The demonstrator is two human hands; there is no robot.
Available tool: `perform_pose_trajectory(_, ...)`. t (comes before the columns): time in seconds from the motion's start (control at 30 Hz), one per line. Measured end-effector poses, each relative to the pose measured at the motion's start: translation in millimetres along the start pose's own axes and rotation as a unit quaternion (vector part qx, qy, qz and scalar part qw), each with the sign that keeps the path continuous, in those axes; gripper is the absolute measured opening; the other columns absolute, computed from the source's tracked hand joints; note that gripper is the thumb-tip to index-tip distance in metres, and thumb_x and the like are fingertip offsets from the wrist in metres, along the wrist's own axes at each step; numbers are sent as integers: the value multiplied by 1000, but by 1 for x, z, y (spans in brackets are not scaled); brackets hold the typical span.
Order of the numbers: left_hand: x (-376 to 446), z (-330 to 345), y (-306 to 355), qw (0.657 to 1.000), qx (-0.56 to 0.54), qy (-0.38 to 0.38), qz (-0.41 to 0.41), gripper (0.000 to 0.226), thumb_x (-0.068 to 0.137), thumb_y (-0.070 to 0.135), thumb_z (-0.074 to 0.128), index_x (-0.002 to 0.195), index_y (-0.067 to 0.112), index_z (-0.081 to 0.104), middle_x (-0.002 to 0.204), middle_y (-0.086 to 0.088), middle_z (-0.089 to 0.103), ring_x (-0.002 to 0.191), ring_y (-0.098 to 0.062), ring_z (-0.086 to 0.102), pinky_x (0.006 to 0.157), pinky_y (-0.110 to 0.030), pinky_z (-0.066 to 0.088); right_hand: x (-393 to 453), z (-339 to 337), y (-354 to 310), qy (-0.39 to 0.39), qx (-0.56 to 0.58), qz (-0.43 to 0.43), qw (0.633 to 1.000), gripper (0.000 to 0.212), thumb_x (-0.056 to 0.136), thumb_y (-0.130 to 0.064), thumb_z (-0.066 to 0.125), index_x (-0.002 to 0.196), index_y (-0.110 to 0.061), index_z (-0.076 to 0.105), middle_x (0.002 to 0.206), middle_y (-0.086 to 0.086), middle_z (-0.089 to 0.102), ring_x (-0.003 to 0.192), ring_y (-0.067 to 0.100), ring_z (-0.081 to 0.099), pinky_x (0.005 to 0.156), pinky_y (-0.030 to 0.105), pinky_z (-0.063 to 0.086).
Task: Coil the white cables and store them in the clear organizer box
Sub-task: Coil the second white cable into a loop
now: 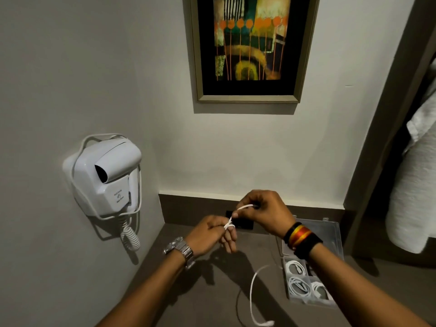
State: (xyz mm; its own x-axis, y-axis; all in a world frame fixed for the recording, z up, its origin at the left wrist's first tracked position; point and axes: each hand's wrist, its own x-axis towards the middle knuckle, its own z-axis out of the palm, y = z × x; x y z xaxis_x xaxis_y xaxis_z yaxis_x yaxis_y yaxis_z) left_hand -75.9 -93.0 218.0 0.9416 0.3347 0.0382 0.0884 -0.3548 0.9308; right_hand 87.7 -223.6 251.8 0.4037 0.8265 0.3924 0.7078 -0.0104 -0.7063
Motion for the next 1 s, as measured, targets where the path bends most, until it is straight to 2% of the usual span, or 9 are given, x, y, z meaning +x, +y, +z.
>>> perform_pose_trajectory(0.13,3,-3,17,960,-278,36,5,37,62,-2,39,81,1,71,74,-23,74,63,-30,71,60,-28,59,0,8,13,24,110,57,992,11,87,-24,80,95,-16,83,92,-4,81,85,5,75,78,22,54)
perform_pose_trajectory(0.27,14,-17,16,855,-511,67,46,53,76,-15,26,118,-11,58,126,-33,63,114,-40,66,99,-44,54,-31,47,22,-70,68,62,993,29,100,-25,65,77,-37,78,67,-11,71,66,-3,61,67,21,48)
perform_pose_trajectory(0.33,19,-21,12,867,-484,115,28,54,82,-20,23,125,-10,53,135,-31,57,123,-39,59,108,-46,46,-44,59,20,-102,22,48,993,35,101,-32,62,70,-47,70,59,-17,64,58,-4,58,62,13,44)
perform_pose_trajectory(0.43,15,-24,4,960,-212,185,-2,47,90,-17,30,122,0,58,131,-20,64,121,-29,62,112,-45,42,-44,50,11,-103,-42,12,994,23,98,-38,65,86,-25,79,71,-6,72,66,6,66,62,26,53)
perform_pose_trajectory(0.57,-1,-12,1,995,44,85,-3,33,98,12,40,103,18,72,98,-1,79,92,-11,74,90,-29,55,-16,14,2,-39,-66,-37,996,15,87,-37,78,87,-23,82,81,-7,79,74,5,71,65,23,55)
perform_pose_trajectory(0.67,-3,0,13,999,-47,8,-8,27,88,3,41,91,0,69,81,-20,76,74,-29,74,75,-32,58,1,-2,4,-12,-9,-3,1000,14,75,-37,87,79,-26,81,77,-10,79,72,4,73,65,19,57)
perform_pose_trajectory(0.77,4,-3,24,968,-247,36,0,33,65,0,43,86,-2,67,72,-22,73,62,-31,69,64,-30,57,4,1,16,36,101,51,993,7,82,-27,85,85,-20,83,83,-4,82,80,8,76,75,24,59)
perform_pose_trajectory(0.9,14,-15,21,829,-553,71,36,49,73,-10,31,114,-11,58,115,-31,69,104,-39,70,90,-42,58,-26,38,30,-35,111,89,989,17,98,-21,68,98,-12,82,78,-3,75,71,1,63,77,26,51)
perform_pose_trajectory(1.0,24,-19,16,861,-482,161,26,51,82,-17,26,124,-10,54,130,-29,62,119,-38,63,104,-43,47,-51,60,28,-118,-5,83,990,29,102,-37,58,92,-17,77,68,-4,66,63,-1,59,77,33,55)
